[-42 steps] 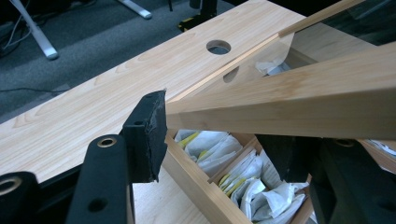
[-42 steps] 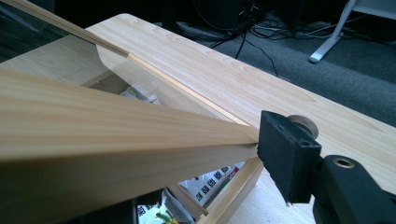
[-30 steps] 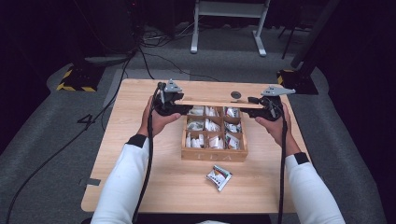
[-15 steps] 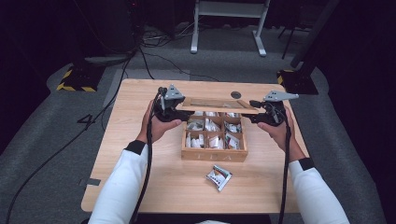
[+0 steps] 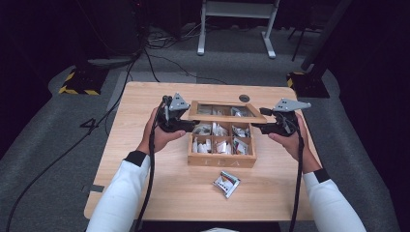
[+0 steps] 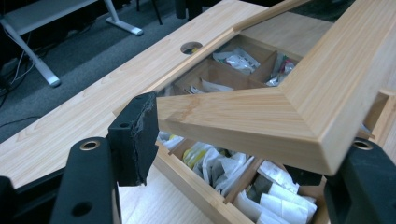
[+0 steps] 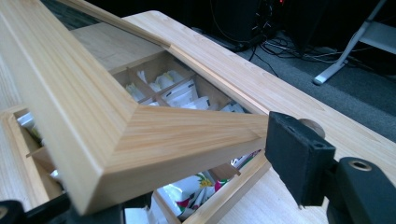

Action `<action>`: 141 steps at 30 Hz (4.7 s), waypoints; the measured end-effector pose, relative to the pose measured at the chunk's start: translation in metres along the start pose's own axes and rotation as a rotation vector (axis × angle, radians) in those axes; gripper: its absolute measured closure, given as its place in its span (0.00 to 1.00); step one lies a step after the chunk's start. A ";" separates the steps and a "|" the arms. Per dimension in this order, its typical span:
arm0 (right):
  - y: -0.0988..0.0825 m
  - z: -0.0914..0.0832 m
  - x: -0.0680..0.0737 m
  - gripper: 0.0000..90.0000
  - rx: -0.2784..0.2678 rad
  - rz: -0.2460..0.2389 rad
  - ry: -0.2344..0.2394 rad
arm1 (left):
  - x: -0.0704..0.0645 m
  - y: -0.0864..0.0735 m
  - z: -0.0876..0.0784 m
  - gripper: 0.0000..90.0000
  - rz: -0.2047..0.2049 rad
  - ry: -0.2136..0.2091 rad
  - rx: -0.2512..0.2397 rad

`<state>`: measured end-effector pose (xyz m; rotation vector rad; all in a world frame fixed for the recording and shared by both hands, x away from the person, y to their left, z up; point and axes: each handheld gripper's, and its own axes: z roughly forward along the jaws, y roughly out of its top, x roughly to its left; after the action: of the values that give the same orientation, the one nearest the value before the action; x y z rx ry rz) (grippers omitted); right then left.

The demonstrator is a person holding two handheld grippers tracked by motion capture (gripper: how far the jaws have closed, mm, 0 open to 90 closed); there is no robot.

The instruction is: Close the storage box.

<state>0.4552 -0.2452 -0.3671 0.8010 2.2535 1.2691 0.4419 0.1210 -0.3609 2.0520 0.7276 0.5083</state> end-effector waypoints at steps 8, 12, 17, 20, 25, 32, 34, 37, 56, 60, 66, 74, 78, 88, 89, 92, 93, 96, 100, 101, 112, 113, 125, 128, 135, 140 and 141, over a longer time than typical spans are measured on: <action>-0.009 -0.003 0.005 0.41 0.009 -0.003 0.014 | -0.004 -0.009 0.001 0.39 0.004 -0.008 0.018; -0.013 -0.005 0.007 0.40 0.012 -0.003 0.018 | -0.006 -0.012 0.002 0.39 0.014 -0.014 0.029; -0.017 -0.007 0.011 0.38 0.014 -0.016 0.037 | -0.010 -0.016 0.002 0.38 0.021 -0.018 0.043; -0.019 -0.006 0.015 0.36 0.034 -0.031 0.039 | -0.013 -0.020 0.002 0.37 0.028 -0.028 0.056; -0.023 -0.003 0.022 0.32 0.072 -0.065 0.025 | -0.017 -0.027 0.003 0.34 0.040 -0.031 0.089; -0.031 0.000 0.024 0.29 0.096 -0.047 0.032 | -0.020 -0.034 0.002 0.31 0.034 -0.058 0.097; -0.034 0.001 0.024 0.29 0.105 -0.042 0.036 | -0.021 -0.036 0.003 0.31 0.035 -0.062 0.106; -0.038 0.002 0.024 0.29 0.116 -0.029 0.052 | -0.022 -0.040 0.004 0.30 0.037 -0.071 0.119; -0.054 0.009 0.031 0.26 0.195 -0.020 0.131 | -0.026 -0.052 0.012 0.26 0.056 -0.109 0.196; -0.057 0.009 0.032 0.26 0.204 -0.010 0.150 | -0.028 -0.053 0.013 0.24 0.061 -0.117 0.213; -0.059 0.009 0.036 0.26 0.218 -0.014 0.155 | -0.028 -0.058 0.015 0.23 0.055 -0.138 0.222; -0.065 0.009 0.037 0.25 0.221 0.003 0.181 | -0.029 -0.065 0.017 0.23 0.050 -0.156 0.230; -0.068 0.010 0.039 0.25 0.236 0.004 0.183 | -0.031 -0.068 0.018 0.23 0.055 -0.164 0.241; -0.073 0.008 0.042 0.27 0.240 0.004 0.173 | -0.033 -0.072 0.019 0.23 0.054 -0.165 0.243; -0.074 0.008 0.042 0.28 0.236 0.006 0.172 | -0.033 -0.072 0.019 0.23 0.053 -0.165 0.245; -0.076 0.006 0.043 0.30 0.231 0.009 0.166 | -0.034 -0.074 0.019 0.24 0.055 -0.165 0.244; -0.077 0.005 0.043 0.30 0.229 0.007 0.165 | -0.034 -0.074 0.018 0.24 0.054 -0.168 0.239; -0.078 0.002 0.044 0.31 0.221 0.005 0.156 | -0.035 -0.074 0.014 0.24 0.048 -0.165 0.213; -0.076 -0.006 0.045 0.34 0.178 0.003 0.153 | -0.038 -0.071 0.008 0.28 0.056 -0.176 0.178; -0.075 -0.008 0.045 0.36 0.168 0.006 0.158 | -0.040 -0.071 0.007 0.28 0.062 -0.175 0.178; -0.073 -0.012 0.054 0.36 0.166 -0.039 0.138 | -0.045 -0.070 0.007 0.26 0.081 -0.157 0.170; -0.073 -0.012 0.054 0.37 0.166 -0.040 0.139 | -0.045 -0.070 0.007 0.26 0.081 -0.157 0.168; -0.066 -0.022 0.049 0.35 0.139 -0.050 0.142 | -0.045 -0.067 -0.004 0.27 0.116 -0.103 0.157; -0.067 -0.028 0.046 0.35 0.134 -0.057 0.134 | -0.044 -0.069 -0.010 0.26 0.124 -0.091 0.153; -0.072 -0.039 0.040 0.34 0.137 -0.073 0.084 | -0.041 -0.079 -0.022 0.19 0.121 -0.022 0.148; -0.077 -0.043 0.038 0.34 0.153 -0.100 0.039 | -0.038 -0.087 -0.027 0.19 0.135 0.004 0.168; -0.078 -0.044 0.038 0.34 0.155 -0.110 0.025 | -0.038 -0.088 -0.028 0.19 0.139 0.007 0.173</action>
<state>0.3787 -0.2791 -0.4173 0.7075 2.4036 1.0712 0.3700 0.1522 -0.4233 2.2746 0.6550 0.5473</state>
